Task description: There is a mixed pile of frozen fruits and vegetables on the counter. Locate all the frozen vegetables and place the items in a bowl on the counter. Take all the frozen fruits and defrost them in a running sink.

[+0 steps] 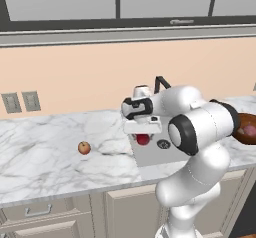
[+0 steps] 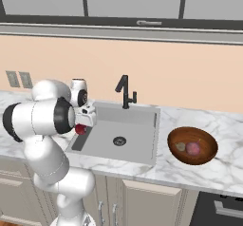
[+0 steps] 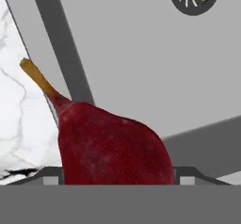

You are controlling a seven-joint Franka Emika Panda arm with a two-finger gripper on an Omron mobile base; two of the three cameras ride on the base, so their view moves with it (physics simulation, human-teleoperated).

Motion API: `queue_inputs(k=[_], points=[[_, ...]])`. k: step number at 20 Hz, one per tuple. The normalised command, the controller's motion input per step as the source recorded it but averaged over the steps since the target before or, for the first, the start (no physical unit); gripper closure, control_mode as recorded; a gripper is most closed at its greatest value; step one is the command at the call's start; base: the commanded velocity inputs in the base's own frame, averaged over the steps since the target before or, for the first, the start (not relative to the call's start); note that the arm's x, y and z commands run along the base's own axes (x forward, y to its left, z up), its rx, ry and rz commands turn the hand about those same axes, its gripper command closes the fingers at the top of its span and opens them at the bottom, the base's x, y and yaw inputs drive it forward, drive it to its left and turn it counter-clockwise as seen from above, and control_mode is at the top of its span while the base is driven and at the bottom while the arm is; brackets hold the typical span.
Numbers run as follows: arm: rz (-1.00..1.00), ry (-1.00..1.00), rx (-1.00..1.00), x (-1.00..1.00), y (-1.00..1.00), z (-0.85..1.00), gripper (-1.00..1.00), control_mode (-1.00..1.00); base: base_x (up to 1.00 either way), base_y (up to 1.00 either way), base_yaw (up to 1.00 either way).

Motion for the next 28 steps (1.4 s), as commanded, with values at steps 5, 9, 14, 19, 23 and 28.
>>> queue_inputs(k=[5,9,14,19,23,28], points=[[0.01,0.02,0.03,0.3,-0.46,-0.12,1.0,-1.0,0.0,0.0,0.0],[0.0,0.03,0.0,0.33,-0.4,-0.26,1.0,-1.0,0.0,0.0,0.0],[0.0,-0.01,0.0,0.26,-0.4,-0.29,1.0,-1.0,0.0,0.0,0.0],[0.0,-0.06,-0.01,0.29,-0.17,-0.31,1.0,-1.0,0.0,0.0,0.0],[0.0,-0.05,-0.03,0.52,-0.01,-0.31,1.0,-1.0,0.0,0.0,0.0],[0.0,-0.03,-0.03,0.51,-0.01,-0.36,1.0,-1.0,0.0,0.0,0.0]])
